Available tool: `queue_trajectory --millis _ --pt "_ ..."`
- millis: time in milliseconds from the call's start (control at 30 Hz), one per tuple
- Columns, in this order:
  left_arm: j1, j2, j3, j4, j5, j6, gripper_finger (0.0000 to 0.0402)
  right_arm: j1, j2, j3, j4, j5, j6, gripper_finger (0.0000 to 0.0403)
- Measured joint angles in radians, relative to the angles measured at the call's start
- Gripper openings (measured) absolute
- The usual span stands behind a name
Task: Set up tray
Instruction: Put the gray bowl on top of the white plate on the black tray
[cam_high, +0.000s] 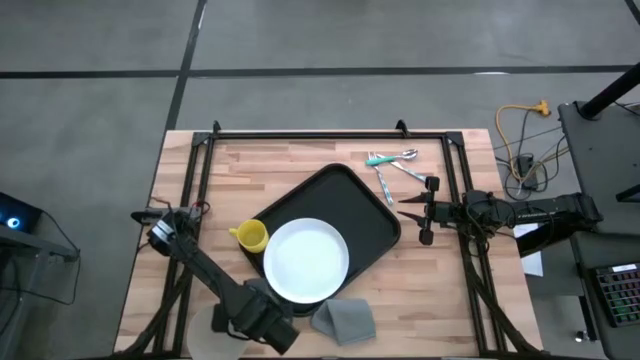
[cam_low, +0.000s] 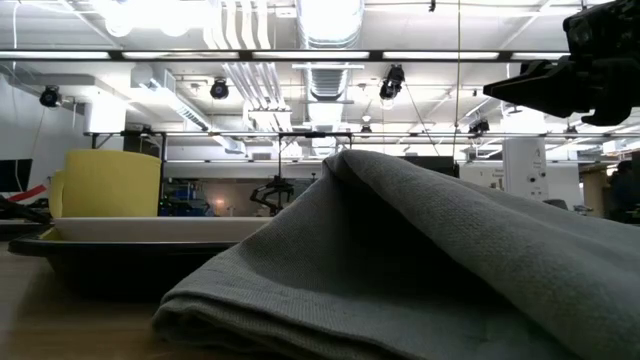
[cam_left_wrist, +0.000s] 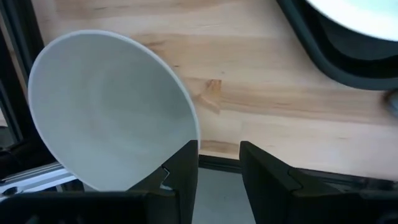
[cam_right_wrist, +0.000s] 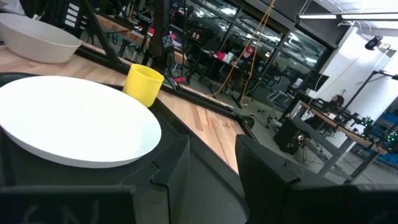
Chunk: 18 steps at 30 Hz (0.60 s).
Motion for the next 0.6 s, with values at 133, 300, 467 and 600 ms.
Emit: queue_trajectory --millis 133,300,467,600 --pt "-0.002 0.006 -0.016 0.011 0.000 -0.007 0.0104 0.000 0.000 0.000 0.000 0.000 0.000 0.0123" --pt "-0.007 0.008 -0.052 0.008 0.000 -0.010 0.0104 0.000 0.000 0.000 0.000 0.000 0.000 0.0123" --pt "-0.011 0.008 -0.072 0.009 0.000 -0.017 0.0104 0.000 0.000 0.000 0.000 0.000 0.000 0.0123" --pt "-0.015 0.008 -0.086 0.016 -0.001 -0.017 0.0104 0.000 0.000 0.000 0.000 0.000 0.000 0.0123"
